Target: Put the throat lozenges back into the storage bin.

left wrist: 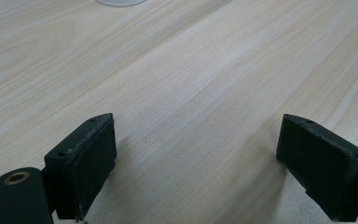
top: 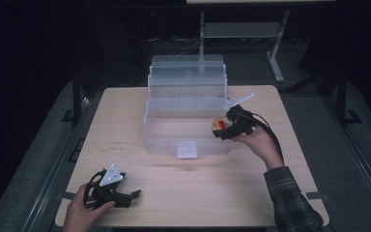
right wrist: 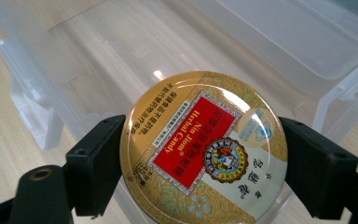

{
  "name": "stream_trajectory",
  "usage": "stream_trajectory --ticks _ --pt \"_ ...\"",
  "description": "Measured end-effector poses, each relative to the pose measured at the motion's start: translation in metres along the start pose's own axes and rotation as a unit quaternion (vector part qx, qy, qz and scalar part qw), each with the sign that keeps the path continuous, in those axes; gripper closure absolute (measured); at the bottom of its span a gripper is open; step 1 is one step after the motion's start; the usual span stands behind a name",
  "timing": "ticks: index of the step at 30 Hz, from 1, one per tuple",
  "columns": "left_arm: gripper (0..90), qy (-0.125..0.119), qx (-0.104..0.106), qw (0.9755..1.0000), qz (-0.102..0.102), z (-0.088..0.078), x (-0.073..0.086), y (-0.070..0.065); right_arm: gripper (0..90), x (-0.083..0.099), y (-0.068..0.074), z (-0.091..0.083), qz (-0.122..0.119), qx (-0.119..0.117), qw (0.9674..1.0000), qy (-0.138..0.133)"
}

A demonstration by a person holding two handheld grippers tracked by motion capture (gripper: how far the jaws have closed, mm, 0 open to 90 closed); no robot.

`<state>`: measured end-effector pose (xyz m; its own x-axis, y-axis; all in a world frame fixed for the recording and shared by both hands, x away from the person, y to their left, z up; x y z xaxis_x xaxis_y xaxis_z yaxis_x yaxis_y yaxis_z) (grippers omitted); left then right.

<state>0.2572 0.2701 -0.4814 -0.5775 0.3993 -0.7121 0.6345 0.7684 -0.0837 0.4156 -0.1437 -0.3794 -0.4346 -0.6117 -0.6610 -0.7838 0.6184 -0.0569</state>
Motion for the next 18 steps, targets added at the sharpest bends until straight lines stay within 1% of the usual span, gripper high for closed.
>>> stream_trajectory --ticks 3,11,18 --pt "11.1 0.0 0.0 1.0 0.0 0.0 0.0 0.0 17.8 0.0 -0.001 -0.001 0.003 -0.002 1.0 -0.001" --pt "11.0 0.0 0.0 1.0 0.0 0.0 0.0 0.0 17.8 0.001 -0.001 -0.004 0.004 0.001 1.0 -0.003" --pt "11.0 0.0 0.0 1.0 -0.001 0.0 0.0 0.0 17.4 0.004 0.0 -0.015 0.002 0.002 1.0 -0.009"
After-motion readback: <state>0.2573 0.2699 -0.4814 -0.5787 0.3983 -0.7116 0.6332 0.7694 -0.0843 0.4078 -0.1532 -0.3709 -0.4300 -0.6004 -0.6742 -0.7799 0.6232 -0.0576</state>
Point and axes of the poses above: each handheld gripper's, and its own axes: z roughly forward along the jaws, x roughly out of its underside, y roughly to its left, the point moved 1 cm from there along z, roughly forward along the jaws, and after that the axes turned 7 degrees about -z, right-handed, at the moved point
